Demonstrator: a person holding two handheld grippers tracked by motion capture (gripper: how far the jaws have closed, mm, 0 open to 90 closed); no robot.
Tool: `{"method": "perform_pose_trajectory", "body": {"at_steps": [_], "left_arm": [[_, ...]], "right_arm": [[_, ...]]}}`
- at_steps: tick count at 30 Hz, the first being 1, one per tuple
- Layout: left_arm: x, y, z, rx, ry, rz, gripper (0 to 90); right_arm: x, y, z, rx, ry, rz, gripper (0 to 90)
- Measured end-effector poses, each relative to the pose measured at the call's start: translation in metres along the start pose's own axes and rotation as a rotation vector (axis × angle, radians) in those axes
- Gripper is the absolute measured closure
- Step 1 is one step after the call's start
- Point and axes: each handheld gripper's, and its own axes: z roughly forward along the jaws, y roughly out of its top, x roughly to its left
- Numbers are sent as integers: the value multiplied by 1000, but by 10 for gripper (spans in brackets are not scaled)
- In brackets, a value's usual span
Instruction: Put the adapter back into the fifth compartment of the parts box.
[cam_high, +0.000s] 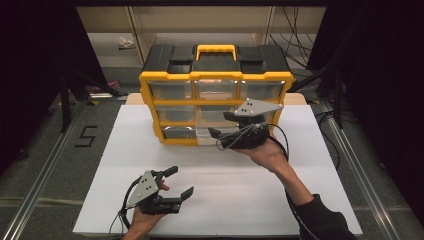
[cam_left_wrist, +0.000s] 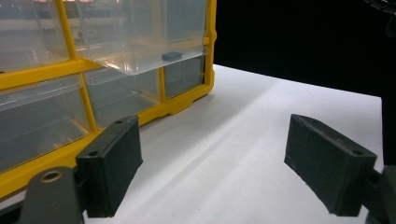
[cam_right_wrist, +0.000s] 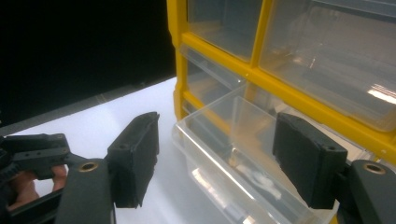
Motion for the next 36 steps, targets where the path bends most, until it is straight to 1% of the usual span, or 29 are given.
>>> {"method": "perform_pose_trajectory", "body": {"at_steps": [6,10,16,21,36], "left_arm": [[0,0,0,1,0,0,182],[0,0,0,1,0,0,182],[0,0,0,1,1,1,182],[0,0,0,0,1,-1,182],[0,0,0,0,0,-2,182]], "right_arm": [[4,-7,-7,-25,12,11,321],[6,-11,-11,-40,16,6,320],[7,-20,-15,-51,17,14,318],[10,-26,-19,-76,26,27,318],[18,-39,-24,-97,36,29,295]]}}
